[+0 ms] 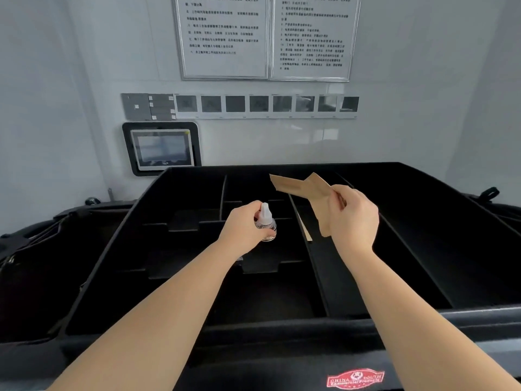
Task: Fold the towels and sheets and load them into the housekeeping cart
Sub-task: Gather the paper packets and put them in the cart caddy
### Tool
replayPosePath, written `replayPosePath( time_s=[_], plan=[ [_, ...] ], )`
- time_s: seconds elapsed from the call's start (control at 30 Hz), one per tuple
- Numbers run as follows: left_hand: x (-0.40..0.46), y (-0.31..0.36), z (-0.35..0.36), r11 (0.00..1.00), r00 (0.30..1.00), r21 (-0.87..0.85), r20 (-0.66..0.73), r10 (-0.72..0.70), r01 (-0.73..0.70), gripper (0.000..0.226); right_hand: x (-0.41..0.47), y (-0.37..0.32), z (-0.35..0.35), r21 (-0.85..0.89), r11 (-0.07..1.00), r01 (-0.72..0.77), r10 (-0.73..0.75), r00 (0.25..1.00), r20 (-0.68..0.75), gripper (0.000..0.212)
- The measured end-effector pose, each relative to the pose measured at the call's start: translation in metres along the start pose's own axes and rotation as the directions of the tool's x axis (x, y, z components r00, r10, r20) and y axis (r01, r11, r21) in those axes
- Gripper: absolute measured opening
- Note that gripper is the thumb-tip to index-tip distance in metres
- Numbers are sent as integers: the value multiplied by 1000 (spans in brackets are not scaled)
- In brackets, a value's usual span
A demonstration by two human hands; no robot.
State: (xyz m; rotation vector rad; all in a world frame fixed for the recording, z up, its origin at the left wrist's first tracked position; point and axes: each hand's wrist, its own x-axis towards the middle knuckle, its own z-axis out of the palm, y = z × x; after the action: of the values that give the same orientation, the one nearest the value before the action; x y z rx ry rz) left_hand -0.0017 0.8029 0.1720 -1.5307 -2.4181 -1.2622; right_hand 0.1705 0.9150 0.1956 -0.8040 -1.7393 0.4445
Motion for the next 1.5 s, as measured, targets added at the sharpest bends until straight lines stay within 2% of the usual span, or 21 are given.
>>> replayPosePath(
  time_s=[0.23,0.57,0.73,0.9,1.13,1.3,1.5],
  plan=[
    [19,-10,25,1000,988,-9,153,27,-26,30,1,14,10,-13,997,-80,79,997,-21,23],
    [21,-24,46,998,983,56,183,9,-19,37,-2,19,12,23,992,-124,124,992,-24,22],
    [22,-24,47,996,969,84,245,20,-42,49,-2,23,12,46,990,-134,135,990,-29,21],
    [21,-28,30,965,963,171,214,161,-200,73,-3,25,13,63,989,-136,138,990,-27,20],
    [24,-23,23,792,875,376,261,407,-480,65,-2,25,11,87,987,-134,137,990,-32,21],
    [27,-31,29,691,828,464,220,516,-554,60,-1,26,10,89,988,-130,134,990,-38,21],
    [37,-32,34,652,791,462,227,569,-601,61,0,27,10,103,986,-131,135,990,-32,21]
  ],
)
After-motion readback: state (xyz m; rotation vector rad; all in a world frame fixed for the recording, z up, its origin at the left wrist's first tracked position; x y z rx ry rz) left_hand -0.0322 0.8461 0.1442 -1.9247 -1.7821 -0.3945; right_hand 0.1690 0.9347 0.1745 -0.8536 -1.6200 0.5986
